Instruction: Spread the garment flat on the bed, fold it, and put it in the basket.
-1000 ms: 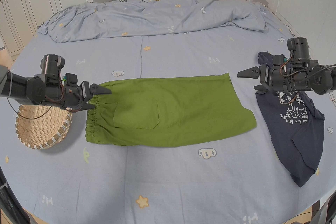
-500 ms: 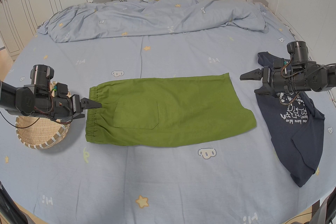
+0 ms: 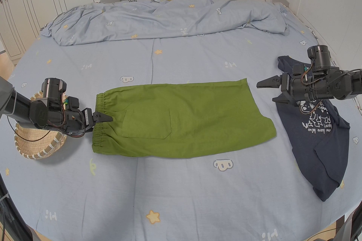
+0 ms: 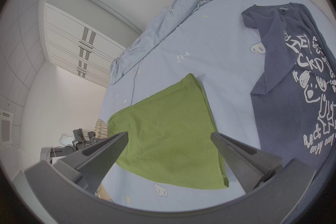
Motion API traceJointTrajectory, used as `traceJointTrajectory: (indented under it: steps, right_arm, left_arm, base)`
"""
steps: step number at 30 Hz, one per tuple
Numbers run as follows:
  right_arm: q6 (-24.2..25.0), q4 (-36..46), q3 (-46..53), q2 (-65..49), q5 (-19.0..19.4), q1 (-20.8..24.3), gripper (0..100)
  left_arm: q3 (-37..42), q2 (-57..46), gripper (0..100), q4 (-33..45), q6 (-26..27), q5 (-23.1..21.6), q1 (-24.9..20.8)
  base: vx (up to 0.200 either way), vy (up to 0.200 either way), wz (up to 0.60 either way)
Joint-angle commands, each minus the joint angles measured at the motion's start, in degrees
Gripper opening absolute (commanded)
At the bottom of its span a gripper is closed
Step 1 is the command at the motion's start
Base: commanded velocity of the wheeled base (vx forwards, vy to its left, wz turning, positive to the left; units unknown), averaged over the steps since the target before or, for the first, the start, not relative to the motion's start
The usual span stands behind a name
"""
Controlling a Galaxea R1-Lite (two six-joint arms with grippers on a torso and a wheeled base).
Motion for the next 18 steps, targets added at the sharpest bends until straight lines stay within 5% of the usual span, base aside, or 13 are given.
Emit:
traceJointTrajectory:
  steps: [1,18]
  right_arm:
    - [0.0,0.0,0.2,0.1,-0.1,0.1,100]
    - [-0.1,0.0,0.5,0.1,-0.1,0.1,100]
  left_arm:
    - [-0.7,1.7,100,-0.1,-0.5,-1.2,0.1]
    - [-6.2,7.1,100,-0.1,-5.5,-9.4,1.6]
  base:
    - [0.0,0.0,0.0]
    - [0.0,0.0,0.0]
